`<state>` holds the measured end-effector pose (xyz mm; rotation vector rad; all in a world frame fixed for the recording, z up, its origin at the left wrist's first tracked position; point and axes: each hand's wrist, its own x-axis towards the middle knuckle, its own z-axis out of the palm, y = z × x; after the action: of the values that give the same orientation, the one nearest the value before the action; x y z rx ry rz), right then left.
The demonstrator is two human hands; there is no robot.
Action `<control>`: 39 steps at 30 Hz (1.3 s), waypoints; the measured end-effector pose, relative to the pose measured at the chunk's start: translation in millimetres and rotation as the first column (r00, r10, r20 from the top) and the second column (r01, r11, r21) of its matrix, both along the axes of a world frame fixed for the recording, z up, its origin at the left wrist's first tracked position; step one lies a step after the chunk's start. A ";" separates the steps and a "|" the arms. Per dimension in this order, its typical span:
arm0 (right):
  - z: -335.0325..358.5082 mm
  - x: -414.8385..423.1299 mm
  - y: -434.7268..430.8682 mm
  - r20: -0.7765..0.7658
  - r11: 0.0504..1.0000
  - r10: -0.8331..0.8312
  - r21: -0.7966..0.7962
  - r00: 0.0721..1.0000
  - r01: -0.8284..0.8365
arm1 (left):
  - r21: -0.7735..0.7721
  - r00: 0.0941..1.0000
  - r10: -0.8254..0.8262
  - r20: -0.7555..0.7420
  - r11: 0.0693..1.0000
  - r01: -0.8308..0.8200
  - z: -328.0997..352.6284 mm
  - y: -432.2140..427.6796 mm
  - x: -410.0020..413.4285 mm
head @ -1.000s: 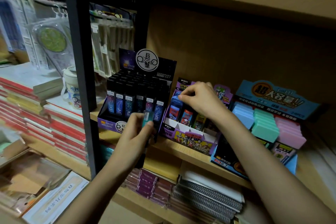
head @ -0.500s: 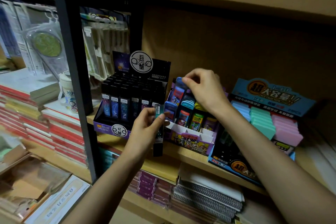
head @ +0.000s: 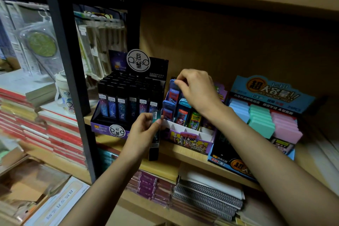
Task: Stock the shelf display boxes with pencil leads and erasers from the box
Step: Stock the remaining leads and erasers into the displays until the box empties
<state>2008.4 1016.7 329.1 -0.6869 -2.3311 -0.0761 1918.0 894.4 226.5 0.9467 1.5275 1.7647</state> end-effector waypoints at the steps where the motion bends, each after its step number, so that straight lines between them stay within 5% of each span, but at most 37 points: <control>1: 0.4 -0.7 -1.0 0.012 1.000 -0.007 0.012 1.000 0.007 | -0.012 1.000 0.000 -0.019 1.000 0.000 -0.5 -0.3 0.2; 11: -6.2 4.2 -7.6 0.153 0.990 0.074 0.107 0.985 -0.091 | -0.135 0.972 -0.027 -0.231 0.991 -0.005 0.7 -2.5 1.4; 21: -6.5 4.9 -2.3 -0.024 0.984 0.095 -0.148 0.995 -0.098 | -0.125 0.984 -0.021 -0.178 0.992 -0.002 4.0 -3.9 2.5; 28: -18.3 0.2 -6.6 0.092 0.992 0.104 -0.088 0.990 -0.096 | -0.128 0.978 -0.036 -0.204 0.992 0.010 2.2 -2.1 0.0; 39: -32.5 6.7 2.1 0.229 0.997 -0.026 0.076 0.973 0.008 | -0.043 0.996 -0.084 0.000 0.996 0.084 4.0 -5.2 -4.3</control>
<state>2015.1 1018.8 296.6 -0.6922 -2.5286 -0.2616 1913.7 889.2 230.5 0.9776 1.4988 1.6665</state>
